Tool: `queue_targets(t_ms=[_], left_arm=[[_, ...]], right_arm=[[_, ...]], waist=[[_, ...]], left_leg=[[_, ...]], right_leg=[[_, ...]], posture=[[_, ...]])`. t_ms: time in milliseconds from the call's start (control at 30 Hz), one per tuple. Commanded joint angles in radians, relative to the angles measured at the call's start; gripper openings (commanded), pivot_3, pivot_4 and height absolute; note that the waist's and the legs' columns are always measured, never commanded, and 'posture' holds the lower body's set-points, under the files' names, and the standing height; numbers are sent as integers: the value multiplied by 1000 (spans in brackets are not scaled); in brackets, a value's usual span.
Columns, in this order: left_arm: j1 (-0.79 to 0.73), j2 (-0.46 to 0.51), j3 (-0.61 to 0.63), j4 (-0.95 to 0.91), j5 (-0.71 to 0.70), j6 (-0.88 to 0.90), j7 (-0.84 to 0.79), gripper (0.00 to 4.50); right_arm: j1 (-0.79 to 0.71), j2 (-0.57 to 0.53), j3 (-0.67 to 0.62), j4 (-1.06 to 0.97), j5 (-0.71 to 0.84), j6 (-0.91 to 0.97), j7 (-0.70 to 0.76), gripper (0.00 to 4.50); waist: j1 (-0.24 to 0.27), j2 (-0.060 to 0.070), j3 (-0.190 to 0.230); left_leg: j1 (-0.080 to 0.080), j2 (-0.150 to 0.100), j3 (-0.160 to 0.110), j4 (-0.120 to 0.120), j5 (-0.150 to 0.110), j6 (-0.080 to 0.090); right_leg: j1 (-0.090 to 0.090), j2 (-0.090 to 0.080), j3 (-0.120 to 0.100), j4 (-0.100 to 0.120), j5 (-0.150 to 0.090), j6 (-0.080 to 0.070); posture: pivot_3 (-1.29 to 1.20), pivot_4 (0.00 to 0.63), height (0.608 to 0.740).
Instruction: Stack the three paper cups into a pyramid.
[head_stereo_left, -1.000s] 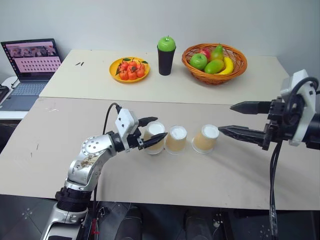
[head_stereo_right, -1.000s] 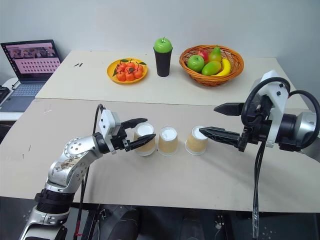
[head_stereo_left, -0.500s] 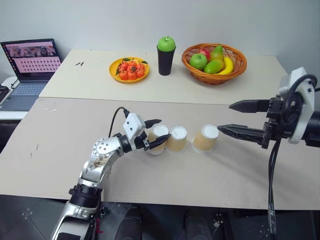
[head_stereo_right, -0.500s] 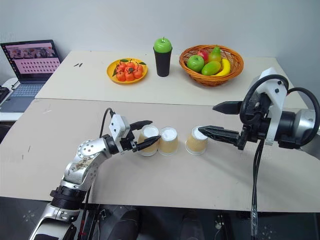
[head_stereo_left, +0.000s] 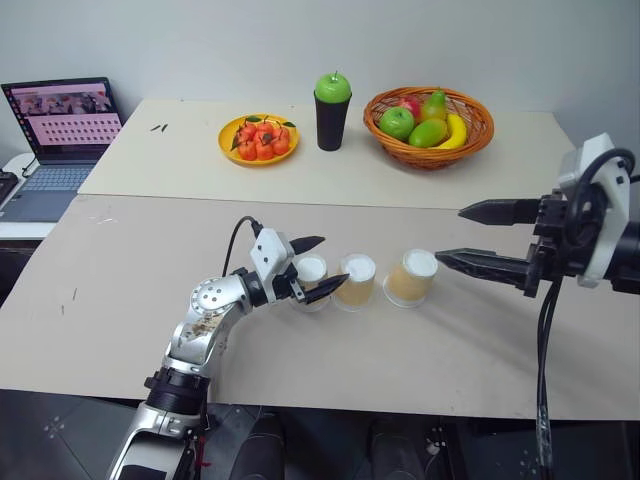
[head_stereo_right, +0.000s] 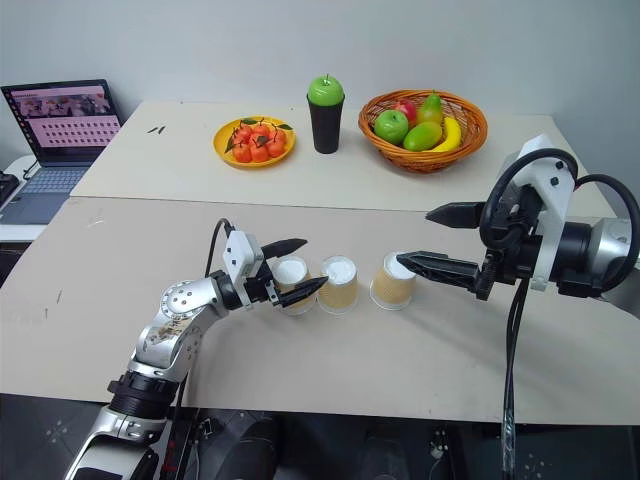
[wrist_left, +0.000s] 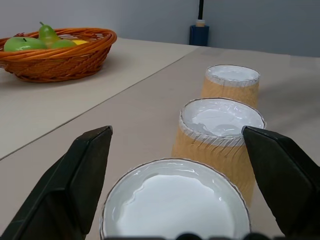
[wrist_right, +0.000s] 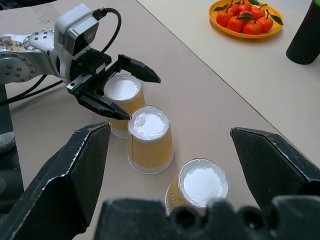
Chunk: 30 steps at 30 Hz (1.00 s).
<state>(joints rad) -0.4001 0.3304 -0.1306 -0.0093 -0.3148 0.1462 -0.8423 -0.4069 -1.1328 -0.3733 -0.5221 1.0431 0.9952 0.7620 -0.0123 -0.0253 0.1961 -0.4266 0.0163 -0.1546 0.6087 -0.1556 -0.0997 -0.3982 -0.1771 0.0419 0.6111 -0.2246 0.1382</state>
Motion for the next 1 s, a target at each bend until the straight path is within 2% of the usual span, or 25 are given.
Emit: queue_targets(t_ms=[33,500,633,833,1000], left_arm=[[-10,9,9,-43,-7,10,0,4463],[-133,78,149,-308,-135,275,135,4463],[-238,96,218,-291,-131,364,252,4463],[-307,201,250,-349,-220,569,248,4463],[-376,228,269,-400,-303,745,298,4463]], right_arm=[[-23,-15,-19,-4,3,-10,6,4500],[-8,-3,-10,21,-40,-33,37,4500],[45,-16,-48,54,-87,-41,62,4500],[167,-14,-78,116,-189,-105,119,4500],[219,105,13,215,-272,-203,133,4500]], waist=[[0,0,0],[-2,0,0],[3,0,0],[-4,0,0],[-4,-1,0]], left_leg=[[0,0,0,0,0,0],[0,0,0,0,0,0],[0,0,0,1,0,0],[-1,0,0,-1,0,0],[1,0,0,1,0,0]], right_leg=[[0,0,0,0,0,0],[0,0,0,0,0,0],[0,0,-1,0,0,0],[0,0,0,0,-1,1],[2,0,-1,0,0,1]], posture=[[0,150,739],[0,150,739],[0,150,739],[0,150,739],[0,150,739]])
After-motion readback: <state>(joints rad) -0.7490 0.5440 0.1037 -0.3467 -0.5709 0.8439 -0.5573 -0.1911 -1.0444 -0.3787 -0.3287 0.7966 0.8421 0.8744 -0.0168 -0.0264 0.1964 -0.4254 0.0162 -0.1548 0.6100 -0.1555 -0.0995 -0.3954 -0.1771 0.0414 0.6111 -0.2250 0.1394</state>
